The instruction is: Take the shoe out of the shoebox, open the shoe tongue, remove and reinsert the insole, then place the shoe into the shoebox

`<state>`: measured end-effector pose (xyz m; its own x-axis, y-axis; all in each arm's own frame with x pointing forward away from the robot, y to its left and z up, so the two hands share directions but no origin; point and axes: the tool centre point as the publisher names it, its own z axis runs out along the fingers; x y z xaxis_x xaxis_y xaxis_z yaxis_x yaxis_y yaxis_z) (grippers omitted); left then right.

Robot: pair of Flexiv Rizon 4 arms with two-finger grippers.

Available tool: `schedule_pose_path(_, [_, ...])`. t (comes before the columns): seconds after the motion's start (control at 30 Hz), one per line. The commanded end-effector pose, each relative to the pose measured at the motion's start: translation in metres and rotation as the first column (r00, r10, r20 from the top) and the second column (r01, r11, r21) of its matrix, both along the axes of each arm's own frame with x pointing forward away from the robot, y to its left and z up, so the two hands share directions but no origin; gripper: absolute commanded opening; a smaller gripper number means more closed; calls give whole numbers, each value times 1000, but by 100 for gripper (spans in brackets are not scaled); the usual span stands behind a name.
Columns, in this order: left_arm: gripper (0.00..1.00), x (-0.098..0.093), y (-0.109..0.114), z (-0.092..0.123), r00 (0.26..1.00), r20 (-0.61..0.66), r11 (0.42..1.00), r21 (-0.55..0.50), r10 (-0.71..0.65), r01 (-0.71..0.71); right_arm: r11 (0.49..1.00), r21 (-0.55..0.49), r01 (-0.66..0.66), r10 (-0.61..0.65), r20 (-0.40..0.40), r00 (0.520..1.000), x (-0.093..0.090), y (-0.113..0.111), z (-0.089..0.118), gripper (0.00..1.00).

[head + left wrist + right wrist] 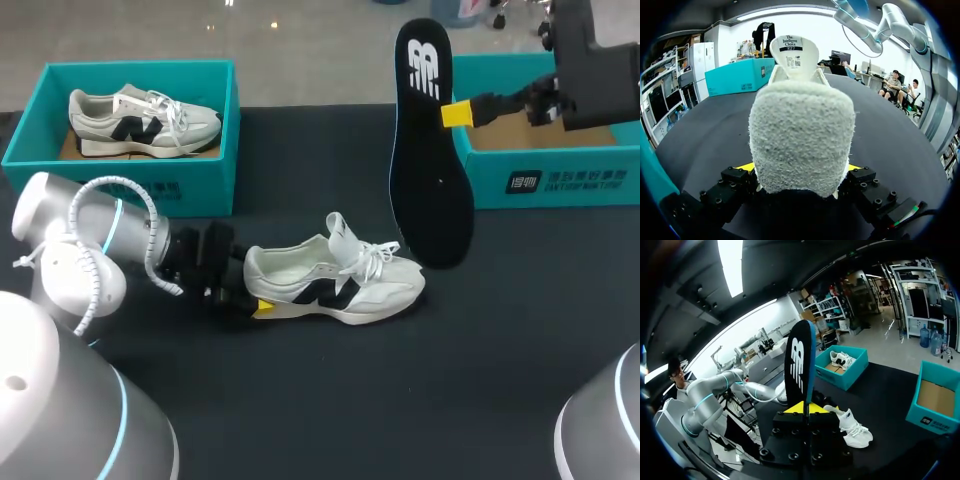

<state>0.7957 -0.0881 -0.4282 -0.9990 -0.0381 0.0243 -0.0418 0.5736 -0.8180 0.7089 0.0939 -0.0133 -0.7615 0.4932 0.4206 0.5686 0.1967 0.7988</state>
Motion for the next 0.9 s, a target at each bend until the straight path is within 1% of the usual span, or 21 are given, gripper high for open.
schedule_pose_path(0.03, [83, -7, 4, 11, 1000, -10, 999, 36, -3, 3, 1000, -3, 0, 0, -3, 1000, 3, 2, 0, 0])
schedule_pose_path(0.07, [100, -7, 4, 13, 1000, -8, 999, 44, 2, -1, 1000, -3, 0, 0, -3, 1000, 3, 2, 0, 0])
schedule_pose_path(0.23, [100, -7, 6, 17, 1000, -21, 996, 91, -1, 3, 1000, -3, 0, 0, -3, 1000, 3, 2, 0, 0])
schedule_pose_path(0.37, [100, -5, 7, 17, 1000, -23, 991, 136, 3, 0, 1000, -3, 0, 0, -3, 1000, 3, 2, 0, 0])
schedule_pose_path(0.47, [100, -2, 9, 18, 999, -37, 981, 192, 3, 4, 1000, -3, 0, 0, -3, 1000, 3, 2, 0, 0])
schedule_pose_path(0.5, [100, -2, 10, 19, 999, -43, 972, 235, 4, 6, 1000, -3, 0, 0, -3, 1000, 3, 2, 0, 0])
schedule_pose_path(0.53, [100, -2, 11, 22, 999, -44, 968, 252, 0, 12, 1000, -3, 0, 0, -3, 1000, 3, 2, 0, 0])
schedule_pose_path(0.63, [100, -1, 14, 28, 998, -65, 937, 349, -5, 27, 1000, -3, 0, 0, -3, 1000, 3, 2, 0, 0])
schedule_pose_path(0.73, [100, 4, 19, 32, 995, -98, 899, 435, -1, 43, 1000, -3, 0, 0, -3, 1000, 3, 2, 0, 0])
schedule_pose_path(0.9, [100, 4, 19, 32, 995, -98, 899, 435, -1, 43, 1000, -3, 0, 0, -3, 1000, 3, 2, 0, 0])
